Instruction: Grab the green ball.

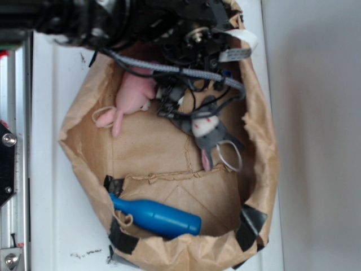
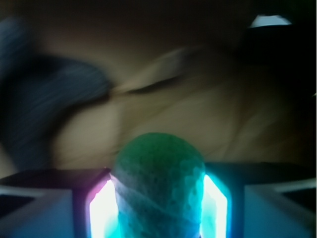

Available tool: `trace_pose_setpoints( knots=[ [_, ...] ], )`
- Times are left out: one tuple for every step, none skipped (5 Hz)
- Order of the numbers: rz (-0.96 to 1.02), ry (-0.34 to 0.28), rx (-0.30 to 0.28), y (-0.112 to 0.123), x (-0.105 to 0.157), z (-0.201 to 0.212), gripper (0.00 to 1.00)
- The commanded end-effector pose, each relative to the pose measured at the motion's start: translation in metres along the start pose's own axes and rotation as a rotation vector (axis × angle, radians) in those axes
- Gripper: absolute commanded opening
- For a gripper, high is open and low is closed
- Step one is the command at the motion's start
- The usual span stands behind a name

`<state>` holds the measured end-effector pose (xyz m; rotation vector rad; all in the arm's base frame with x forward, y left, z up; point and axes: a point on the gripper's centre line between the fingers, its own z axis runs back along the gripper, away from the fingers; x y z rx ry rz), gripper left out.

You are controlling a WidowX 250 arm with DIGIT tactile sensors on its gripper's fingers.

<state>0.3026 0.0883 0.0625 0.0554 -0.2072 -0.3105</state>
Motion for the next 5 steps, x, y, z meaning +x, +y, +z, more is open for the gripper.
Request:
trace_pose_setpoints(
  knots=[
    [0.059, 0.024, 0.061, -0.041, 0.028, 0.090, 0.00],
    [0.171, 0.116, 0.150, -0.078, 0.045, 0.113, 0.00],
    [0.225, 0.120, 0.100, -0.077, 0.050, 0.129, 0.00],
    [0.268, 0.106, 0.116, -0.077, 0.047, 0.137, 0.00],
    [0.299, 0.094, 0.178, -0.081, 0.039, 0.147, 0.00]
  ],
)
